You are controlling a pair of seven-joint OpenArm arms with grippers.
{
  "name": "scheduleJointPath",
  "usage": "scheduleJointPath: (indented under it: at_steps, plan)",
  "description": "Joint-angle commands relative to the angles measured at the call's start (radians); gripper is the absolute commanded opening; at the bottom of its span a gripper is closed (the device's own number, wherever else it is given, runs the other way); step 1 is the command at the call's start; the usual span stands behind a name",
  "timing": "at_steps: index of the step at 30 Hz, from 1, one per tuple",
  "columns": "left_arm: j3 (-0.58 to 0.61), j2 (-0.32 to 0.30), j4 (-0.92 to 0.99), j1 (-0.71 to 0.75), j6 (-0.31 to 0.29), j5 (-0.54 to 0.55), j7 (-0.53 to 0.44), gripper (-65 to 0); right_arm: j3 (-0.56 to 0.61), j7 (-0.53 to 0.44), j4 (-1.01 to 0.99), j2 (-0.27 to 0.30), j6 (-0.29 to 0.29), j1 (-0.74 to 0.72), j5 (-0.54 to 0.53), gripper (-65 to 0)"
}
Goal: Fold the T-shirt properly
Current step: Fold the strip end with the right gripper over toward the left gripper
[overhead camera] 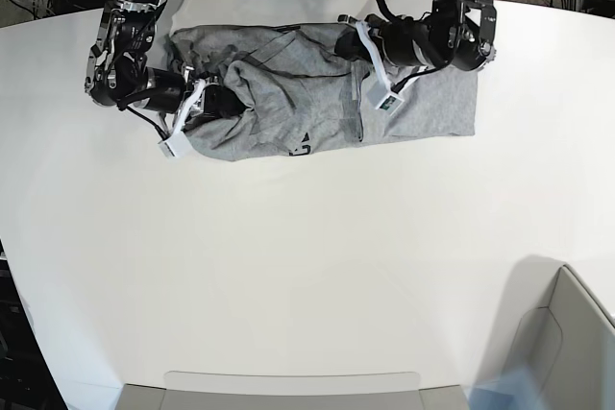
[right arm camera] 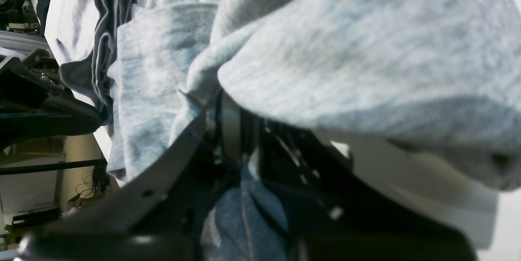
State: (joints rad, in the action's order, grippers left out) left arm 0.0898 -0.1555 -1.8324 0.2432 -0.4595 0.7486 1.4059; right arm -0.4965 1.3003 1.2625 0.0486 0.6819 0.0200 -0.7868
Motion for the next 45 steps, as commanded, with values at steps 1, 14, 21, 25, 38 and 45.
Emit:
scheduleJointPath:
  at_steps: [1, 14, 21, 25, 38, 45]
  plan:
    - [-0.003, -0.003, -0.017, -0.006, 0.001, 0.015, -0.01, -65.0, -0.034, 0.092, -0.008, 0.021, 0.016, 0.002, 0.14, -65.0]
    - [-0.006, -0.003, -0.145, -0.014, 0.0, 0.265, -0.01, -65.0, -0.204, 0.052, -0.008, 0.182, 0.016, -0.108, 0.142, -65.0]
    - [-0.103, -0.042, -0.143, 0.015, 0.001, 0.266, -0.01, -65.0, -0.199, -0.04, 0.019, 0.25, 0.016, -0.122, 0.135, -65.0]
    - [-0.224, -0.097, -0.143, 0.075, -0.005, 0.274, -0.01, -65.0, -0.196, -0.037, 0.142, 0.225, -0.04, -0.125, 0.142, -65.0]
    - [-0.33, -0.178, -0.143, 0.109, -0.003, 0.268, -0.01, -65.0, 0.198, -0.044, 0.533, 0.129, -0.54, -0.094, 0.143, -65.0]
    - [-0.328, -0.18, -0.143, 0.107, -0.003, 0.268, -0.01, -65.0, 0.474, -0.049, 0.58, 0.127, -0.785, -0.096, 0.178, -65.0]
